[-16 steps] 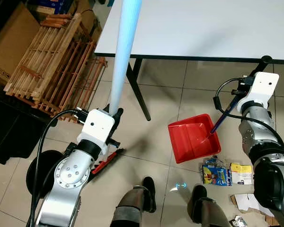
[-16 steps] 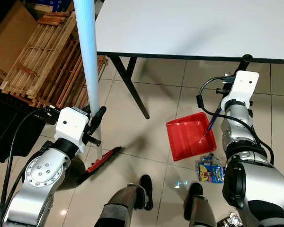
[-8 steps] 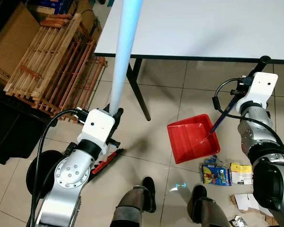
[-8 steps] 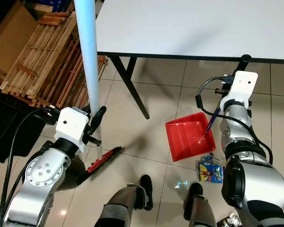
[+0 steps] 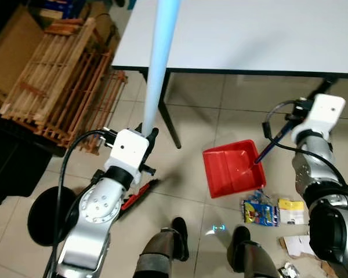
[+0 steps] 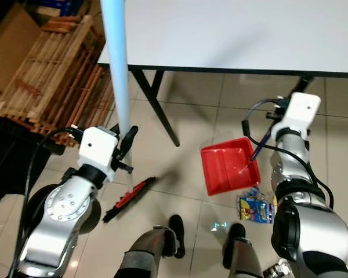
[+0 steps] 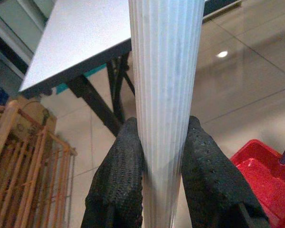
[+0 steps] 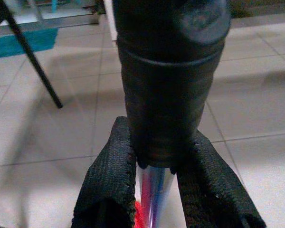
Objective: Sweep floor
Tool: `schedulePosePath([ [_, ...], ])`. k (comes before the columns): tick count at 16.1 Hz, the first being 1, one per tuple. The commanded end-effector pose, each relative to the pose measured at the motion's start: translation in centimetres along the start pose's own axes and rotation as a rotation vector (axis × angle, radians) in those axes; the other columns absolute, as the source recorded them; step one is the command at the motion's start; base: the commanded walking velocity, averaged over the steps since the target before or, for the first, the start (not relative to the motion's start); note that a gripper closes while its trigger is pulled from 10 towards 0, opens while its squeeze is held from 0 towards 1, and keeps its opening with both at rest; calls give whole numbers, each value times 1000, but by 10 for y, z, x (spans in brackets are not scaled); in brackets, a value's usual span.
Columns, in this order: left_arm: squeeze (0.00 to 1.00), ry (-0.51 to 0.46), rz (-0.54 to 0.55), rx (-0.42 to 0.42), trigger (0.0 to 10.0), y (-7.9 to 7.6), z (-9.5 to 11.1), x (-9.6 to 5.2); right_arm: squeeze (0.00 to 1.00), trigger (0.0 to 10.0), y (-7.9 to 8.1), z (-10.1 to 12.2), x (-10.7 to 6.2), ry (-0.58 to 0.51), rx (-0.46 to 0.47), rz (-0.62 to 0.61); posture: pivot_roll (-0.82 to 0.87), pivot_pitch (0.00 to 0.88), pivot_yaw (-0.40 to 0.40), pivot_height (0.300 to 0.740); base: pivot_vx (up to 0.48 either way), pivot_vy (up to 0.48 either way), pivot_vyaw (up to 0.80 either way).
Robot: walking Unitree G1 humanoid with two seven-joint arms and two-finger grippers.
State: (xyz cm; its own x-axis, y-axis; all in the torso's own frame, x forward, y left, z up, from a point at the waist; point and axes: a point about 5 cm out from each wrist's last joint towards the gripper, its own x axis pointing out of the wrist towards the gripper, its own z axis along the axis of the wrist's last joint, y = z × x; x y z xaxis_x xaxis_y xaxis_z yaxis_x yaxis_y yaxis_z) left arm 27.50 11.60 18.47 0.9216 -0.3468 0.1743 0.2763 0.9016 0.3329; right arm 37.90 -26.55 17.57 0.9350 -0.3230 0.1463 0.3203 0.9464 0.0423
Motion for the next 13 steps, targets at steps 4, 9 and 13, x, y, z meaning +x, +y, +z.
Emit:
schedulePosePath([
  [4, 0, -54, 19, -14, 10000, -8, 1, 14, 0, 10000, -9, -11, -8, -10, 64, -39, 277, 337, 149, 740, 0, 0, 0],
  [9, 0, -120, 36, -60, 10000, -20, 6, 44, 0, 10000, -1, 32, 10, -139, 115, -14, 192, 256, 61, 740, 0, 0, 0],
  [13, 0, -149, 57, -80, 10000, -25, 6, 57, 0, 10000, 10, 50, 18, -157, 147, 7, 154, 211, 4, 740, 0, 0, 0],
])
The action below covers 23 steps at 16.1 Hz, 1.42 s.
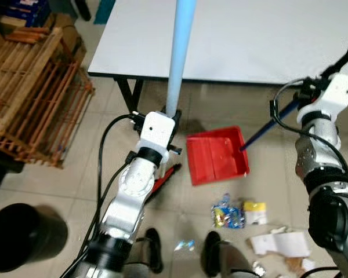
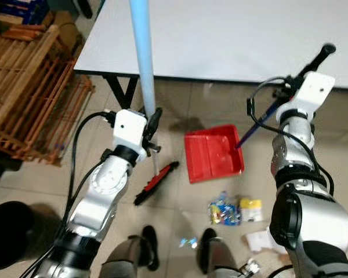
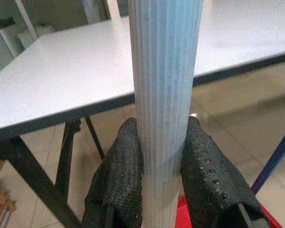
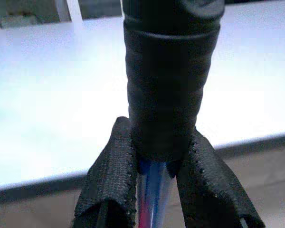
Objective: Sweep floor
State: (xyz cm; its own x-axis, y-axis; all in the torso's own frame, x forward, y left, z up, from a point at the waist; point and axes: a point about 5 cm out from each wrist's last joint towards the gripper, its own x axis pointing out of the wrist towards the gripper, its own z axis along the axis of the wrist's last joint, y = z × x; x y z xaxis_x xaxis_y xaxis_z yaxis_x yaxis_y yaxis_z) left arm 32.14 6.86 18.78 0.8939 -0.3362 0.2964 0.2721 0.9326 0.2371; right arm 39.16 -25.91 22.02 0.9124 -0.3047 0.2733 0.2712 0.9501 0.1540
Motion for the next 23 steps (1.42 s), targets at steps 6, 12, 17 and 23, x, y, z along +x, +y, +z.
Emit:
schedulePosePath([
  [6, 0, -72, 39, -13, 10000, -5, 1, 16, 0, 10000, 21, -5, -5, -3, 8, 92, 95, 164, -71, 740, 0, 0, 0],
  [12, 0, -83, 39, -9, 10000, -5, -5, 21, 0, 10000, 7, -33, -26, 51, -2, 14, 60, 149, -75, 740, 0, 0, 0],
  [17, 0, -79, 34, 0, 10000, -4, -9, 22, 0, 10000, 11, -62, -54, 123, -31, 14, 54, 152, -54, 740, 0, 0, 0],
  [23, 0, -62, 33, 36, 10000, 5, -13, 26, 0, 10000, 7, -76, -75, 152, -20, -58, 9, 145, -12, 740, 0, 0, 0],
])
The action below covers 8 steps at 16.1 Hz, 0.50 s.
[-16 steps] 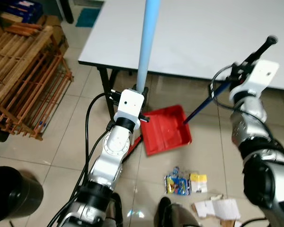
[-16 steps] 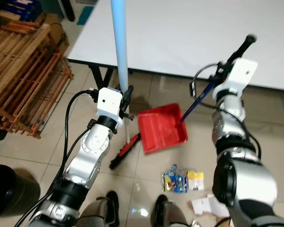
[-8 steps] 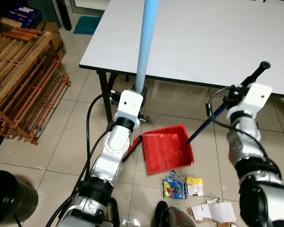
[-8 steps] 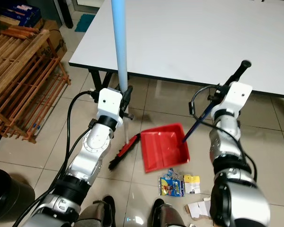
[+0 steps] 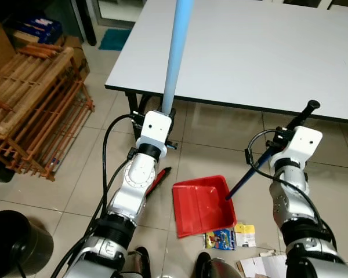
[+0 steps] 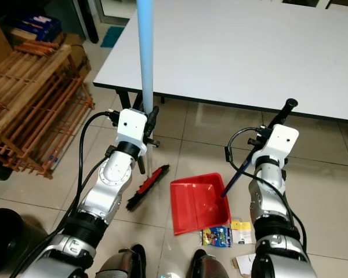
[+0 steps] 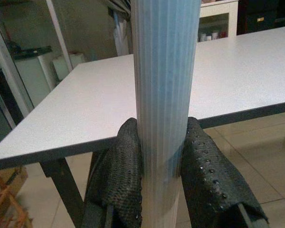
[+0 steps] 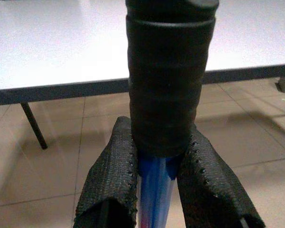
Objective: Sweep floor
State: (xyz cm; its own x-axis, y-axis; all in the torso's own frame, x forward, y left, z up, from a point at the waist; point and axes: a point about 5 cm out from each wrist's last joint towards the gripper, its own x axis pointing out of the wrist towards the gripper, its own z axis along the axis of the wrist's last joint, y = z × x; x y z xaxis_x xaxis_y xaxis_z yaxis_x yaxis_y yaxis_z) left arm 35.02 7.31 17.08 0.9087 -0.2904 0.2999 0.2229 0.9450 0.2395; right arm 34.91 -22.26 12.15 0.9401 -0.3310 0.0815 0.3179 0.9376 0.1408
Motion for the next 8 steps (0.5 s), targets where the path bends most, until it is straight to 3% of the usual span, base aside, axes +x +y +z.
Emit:
schedulePosePath([
  [1, 0, -71, -15, 16, 10000, -4, 13, 6, 0, 10000, 1, 6, 0, -27, -2, -5, 9, 145, -13, 740, 0, 0, 0],
  [8, 0, -54, 0, 8, 10000, -4, 8, 4, 0, 10000, 13, 0, -4, 28, -11, 31, 30, 128, -30, 740, 0, 0, 0],
])
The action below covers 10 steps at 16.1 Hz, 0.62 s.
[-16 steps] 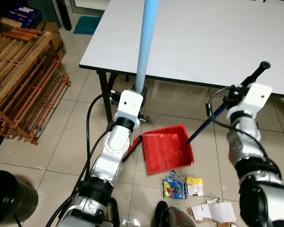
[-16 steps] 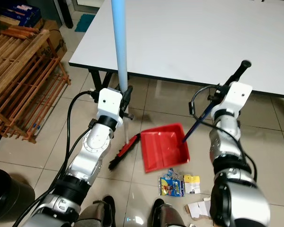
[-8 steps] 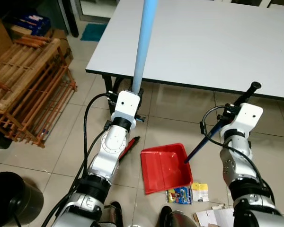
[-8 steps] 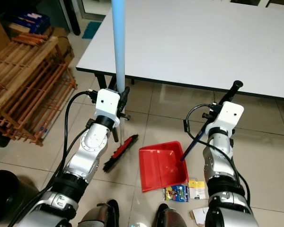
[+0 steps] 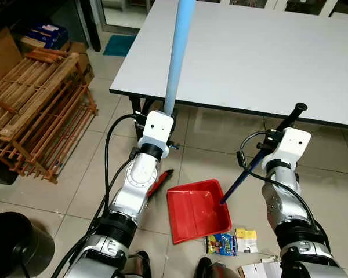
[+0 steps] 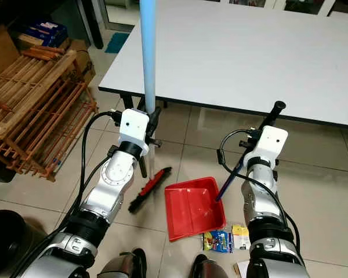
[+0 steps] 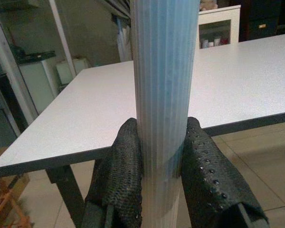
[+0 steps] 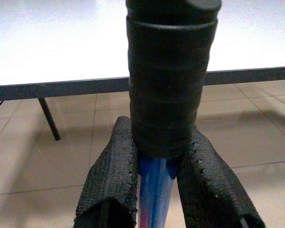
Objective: Sweep floor
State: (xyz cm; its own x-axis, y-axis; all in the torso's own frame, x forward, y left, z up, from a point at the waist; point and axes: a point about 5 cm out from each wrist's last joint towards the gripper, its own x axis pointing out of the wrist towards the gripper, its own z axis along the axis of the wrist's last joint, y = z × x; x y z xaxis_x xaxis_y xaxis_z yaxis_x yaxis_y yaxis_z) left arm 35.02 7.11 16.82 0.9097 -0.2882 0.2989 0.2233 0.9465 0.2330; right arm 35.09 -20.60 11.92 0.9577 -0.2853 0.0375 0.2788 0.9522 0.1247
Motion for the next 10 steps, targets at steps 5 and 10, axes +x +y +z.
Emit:
schedulePosePath([
  [5, 0, -52, 0, 12, 10000, -2, 8, 2, 0, 10000, 8, -1, -5, 3, 16, 16, 33, 116, -30, 740, 0, 0, 0],
  [10, 0, -57, -8, 4, 10000, -6, 8, 2, 0, 10000, 13, -2, -7, 7, 42, 36, 30, 107, -36, 740, 0, 0, 0],
])
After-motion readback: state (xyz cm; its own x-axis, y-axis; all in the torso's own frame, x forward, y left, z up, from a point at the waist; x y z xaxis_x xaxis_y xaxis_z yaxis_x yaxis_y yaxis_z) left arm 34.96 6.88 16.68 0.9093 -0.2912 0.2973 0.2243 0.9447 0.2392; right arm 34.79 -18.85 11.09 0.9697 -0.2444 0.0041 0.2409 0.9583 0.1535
